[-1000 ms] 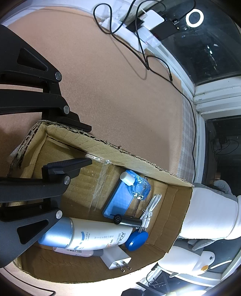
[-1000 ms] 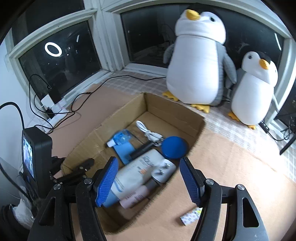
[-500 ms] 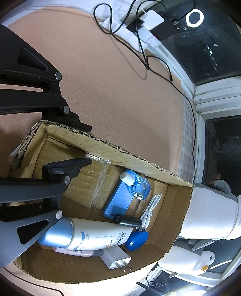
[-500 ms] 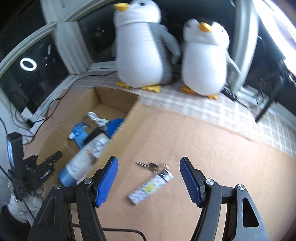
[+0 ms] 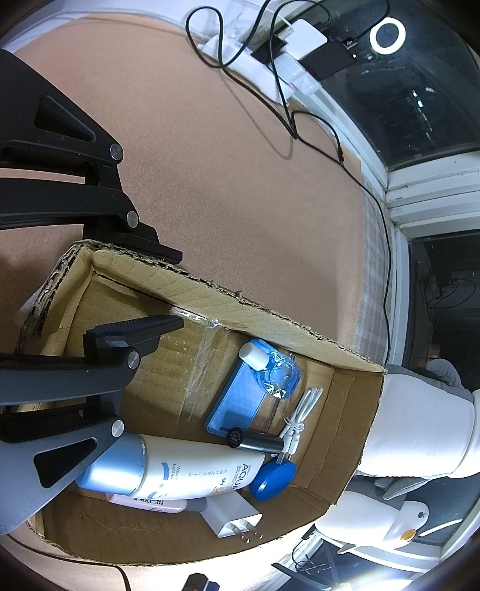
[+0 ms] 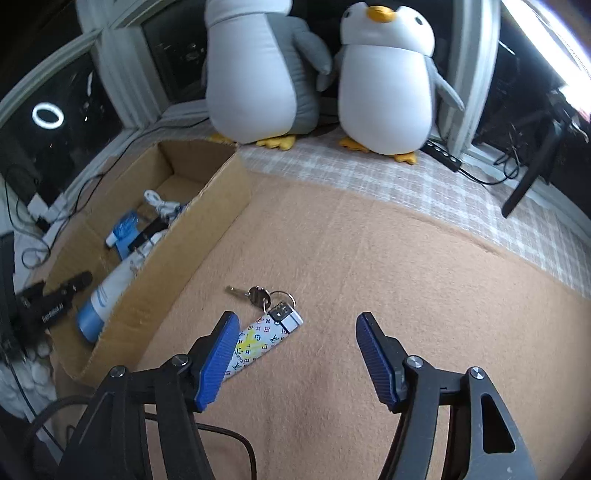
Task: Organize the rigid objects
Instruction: 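Return the right gripper and grasp the patterned lighter, then carry the lighter into the box and release it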
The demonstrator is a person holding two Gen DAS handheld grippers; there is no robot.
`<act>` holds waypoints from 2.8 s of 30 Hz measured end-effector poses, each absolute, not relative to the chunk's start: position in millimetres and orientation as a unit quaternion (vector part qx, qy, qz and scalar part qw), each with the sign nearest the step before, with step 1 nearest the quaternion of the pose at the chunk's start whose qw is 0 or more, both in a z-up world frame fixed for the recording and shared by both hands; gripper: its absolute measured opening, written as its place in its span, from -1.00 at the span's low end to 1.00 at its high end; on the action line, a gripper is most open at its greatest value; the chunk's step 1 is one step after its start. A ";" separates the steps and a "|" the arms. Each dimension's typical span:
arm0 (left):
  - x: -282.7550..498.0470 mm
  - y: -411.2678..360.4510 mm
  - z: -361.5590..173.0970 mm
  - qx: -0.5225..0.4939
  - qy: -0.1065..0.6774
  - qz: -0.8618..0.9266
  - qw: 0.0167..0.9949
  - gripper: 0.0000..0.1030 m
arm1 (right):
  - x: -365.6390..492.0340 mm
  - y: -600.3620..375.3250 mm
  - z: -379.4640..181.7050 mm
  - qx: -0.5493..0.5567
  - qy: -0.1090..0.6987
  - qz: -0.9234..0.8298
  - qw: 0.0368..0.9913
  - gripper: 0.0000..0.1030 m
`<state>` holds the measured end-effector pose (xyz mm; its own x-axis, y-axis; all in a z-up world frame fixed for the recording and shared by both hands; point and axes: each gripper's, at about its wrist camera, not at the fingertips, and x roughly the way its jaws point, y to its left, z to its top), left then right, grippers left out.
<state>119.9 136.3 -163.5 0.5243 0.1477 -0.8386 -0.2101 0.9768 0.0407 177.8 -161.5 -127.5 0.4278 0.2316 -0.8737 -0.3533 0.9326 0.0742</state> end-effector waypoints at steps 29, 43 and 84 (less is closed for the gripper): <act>118.8 135.2 -164.6 -0.033 0.477 0.103 0.872 -0.51 | 184.7 -131.5 -162.5 -0.081 0.564 0.140 0.810 0.10; 118.8 135.6 -164.5 -0.033 0.477 0.103 0.872 -0.51 | 174.9 -161.9 -162.6 -0.083 0.575 0.147 0.801 -0.20; 118.7 135.7 -164.5 -0.034 0.477 0.102 0.872 -0.51 | 162.0 -44.1 -72.3 -0.090 0.461 0.271 0.840 -0.60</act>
